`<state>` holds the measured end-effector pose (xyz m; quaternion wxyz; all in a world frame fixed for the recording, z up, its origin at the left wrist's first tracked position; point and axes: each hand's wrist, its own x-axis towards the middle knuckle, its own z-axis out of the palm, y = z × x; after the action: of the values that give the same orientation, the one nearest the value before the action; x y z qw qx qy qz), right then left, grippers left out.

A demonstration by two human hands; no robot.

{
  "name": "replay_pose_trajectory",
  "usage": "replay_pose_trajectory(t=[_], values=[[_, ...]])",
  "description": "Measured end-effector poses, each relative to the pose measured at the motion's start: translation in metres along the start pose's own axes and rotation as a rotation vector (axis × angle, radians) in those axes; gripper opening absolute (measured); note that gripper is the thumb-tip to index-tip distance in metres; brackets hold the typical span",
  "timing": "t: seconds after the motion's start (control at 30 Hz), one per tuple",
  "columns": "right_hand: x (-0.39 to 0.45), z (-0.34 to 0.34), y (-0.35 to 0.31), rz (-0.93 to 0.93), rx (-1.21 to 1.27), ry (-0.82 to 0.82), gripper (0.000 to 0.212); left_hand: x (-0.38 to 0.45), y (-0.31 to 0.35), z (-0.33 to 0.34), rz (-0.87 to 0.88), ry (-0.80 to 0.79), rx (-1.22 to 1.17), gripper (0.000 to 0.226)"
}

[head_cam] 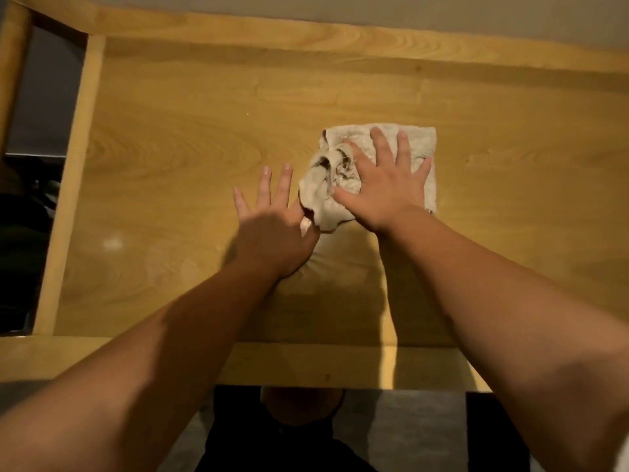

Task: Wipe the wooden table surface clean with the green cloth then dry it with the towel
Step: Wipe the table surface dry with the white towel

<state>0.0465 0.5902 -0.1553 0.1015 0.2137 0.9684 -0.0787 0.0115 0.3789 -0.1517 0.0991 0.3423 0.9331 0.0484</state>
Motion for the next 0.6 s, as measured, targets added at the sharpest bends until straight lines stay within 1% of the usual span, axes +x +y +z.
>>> replay_pose_trajectory(t=[0.1, 0.2, 0.37, 0.6], values=[[0.04, -0.009, -0.002, 0.01, 0.001, -0.001, 0.096, 0.004, 0.0, 0.0, -0.029, -0.074, 0.044, 0.062], [0.078, -0.018, -0.004, 0.012, 0.006, 0.003, 0.097, 0.004, -0.002, 0.001, -0.039, -0.061, 0.063, 0.069], [0.126, -0.027, -0.006, -0.008, 0.009, 0.022, 0.101, 0.006, 0.001, 0.002, -0.05, -0.065, 0.033, 0.071], [0.185, -0.044, -0.011, -0.017, -0.015, 0.028, 0.101, 0.006, -0.003, 0.008, -0.013, 0.024, 0.004, 0.071]])
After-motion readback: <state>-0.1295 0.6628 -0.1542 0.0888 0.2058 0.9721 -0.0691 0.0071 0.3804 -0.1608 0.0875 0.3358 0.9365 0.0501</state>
